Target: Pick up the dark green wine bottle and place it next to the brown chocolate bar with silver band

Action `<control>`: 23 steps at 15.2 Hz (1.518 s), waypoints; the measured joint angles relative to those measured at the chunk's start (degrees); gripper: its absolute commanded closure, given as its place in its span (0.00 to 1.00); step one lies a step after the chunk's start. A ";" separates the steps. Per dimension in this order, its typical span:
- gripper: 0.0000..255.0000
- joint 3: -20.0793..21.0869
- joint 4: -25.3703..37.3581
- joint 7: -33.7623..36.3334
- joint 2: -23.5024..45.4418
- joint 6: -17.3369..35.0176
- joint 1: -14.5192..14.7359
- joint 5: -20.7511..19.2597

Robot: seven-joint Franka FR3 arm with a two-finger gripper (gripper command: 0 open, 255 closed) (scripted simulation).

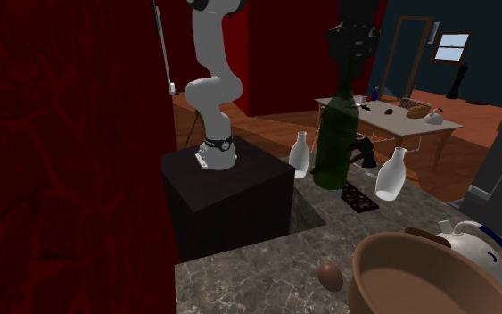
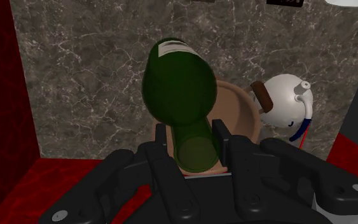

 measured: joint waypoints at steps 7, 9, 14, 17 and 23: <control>1.00 5.07 -6.14 9.09 -1.00 4.93 3.87 -0.21; 1.00 6.66 -7.68 11.89 -0.94 6.46 5.07 -0.28; 1.00 10.32 -9.96 18.58 0.43 9.83 7.86 -0.68; 1.00 12.59 -9.49 22.87 2.46 11.16 9.65 -1.28; 1.00 16.69 -7.71 31.44 7.28 13.54 13.37 -3.16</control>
